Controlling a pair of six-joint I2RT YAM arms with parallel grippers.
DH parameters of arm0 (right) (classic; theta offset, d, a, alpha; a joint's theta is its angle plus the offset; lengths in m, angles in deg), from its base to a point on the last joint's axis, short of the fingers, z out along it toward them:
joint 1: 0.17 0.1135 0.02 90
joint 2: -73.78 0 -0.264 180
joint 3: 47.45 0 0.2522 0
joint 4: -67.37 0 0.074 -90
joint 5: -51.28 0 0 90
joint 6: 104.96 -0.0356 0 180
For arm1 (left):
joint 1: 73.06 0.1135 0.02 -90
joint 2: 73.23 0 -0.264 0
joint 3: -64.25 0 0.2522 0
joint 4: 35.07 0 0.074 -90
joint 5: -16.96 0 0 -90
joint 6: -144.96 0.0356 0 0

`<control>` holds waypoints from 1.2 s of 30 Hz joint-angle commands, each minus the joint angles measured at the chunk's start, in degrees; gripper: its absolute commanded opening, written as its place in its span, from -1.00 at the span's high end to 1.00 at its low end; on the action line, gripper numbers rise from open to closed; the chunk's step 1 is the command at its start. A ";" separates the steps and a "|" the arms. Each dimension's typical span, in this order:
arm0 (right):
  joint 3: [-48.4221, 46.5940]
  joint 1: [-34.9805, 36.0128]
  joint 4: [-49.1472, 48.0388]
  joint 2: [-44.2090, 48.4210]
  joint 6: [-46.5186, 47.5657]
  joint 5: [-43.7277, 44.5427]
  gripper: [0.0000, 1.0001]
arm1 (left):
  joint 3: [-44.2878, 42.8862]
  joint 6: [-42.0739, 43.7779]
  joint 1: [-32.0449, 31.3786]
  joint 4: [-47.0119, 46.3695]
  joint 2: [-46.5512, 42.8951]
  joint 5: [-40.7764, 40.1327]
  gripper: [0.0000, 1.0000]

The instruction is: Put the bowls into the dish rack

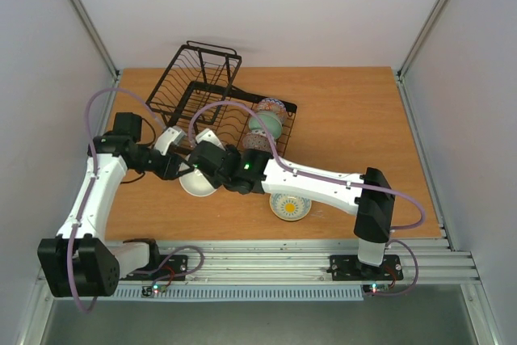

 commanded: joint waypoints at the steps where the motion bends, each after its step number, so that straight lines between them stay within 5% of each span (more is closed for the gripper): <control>1: -2.97 0.60 -3.70 3.18 0.74 1.45 0.97 | 0.79 -0.21 -0.46 -2.27 0.45 -0.66 0.40; 3: -2.87 0.57 -3.93 3.44 0.96 1.63 0.97 | 0.80 -0.08 -0.60 -2.28 0.68 -0.81 0.92; 4: -2.77 0.67 -4.09 3.57 1.05 1.59 0.97 | 0.80 -0.11 -0.61 -2.19 0.80 -0.84 0.98; 10: -0.62 0.68 -5.12 5.12 1.46 2.33 0.95 | 1.60 0.56 -0.81 -2.81 0.21 -0.65 0.99; 14: 5.83 0.49 -9.04 10.84 0.11 1.59 0.36 | 2.93 0.80 -0.88 -3.82 -1.28 0.95 0.99; 21: 24.58 -3.64 -23.99 26.48 -7.03 -22.59 -0.01 | 3.43 2.16 -0.88 -4.45 -2.33 5.56 0.99; 27: 31.65 -5.89 -32.84 31.04 -14.94 -38.67 -0.55 | 4.67 2.17 -0.83 -5.47 -3.96 5.88 0.99; 36: 37.74 -6.96 -41.25 27.61 -26.52 -40.43 -0.71 | 6.31 1.20 -0.88 -7.03 -7.57 5.82 0.99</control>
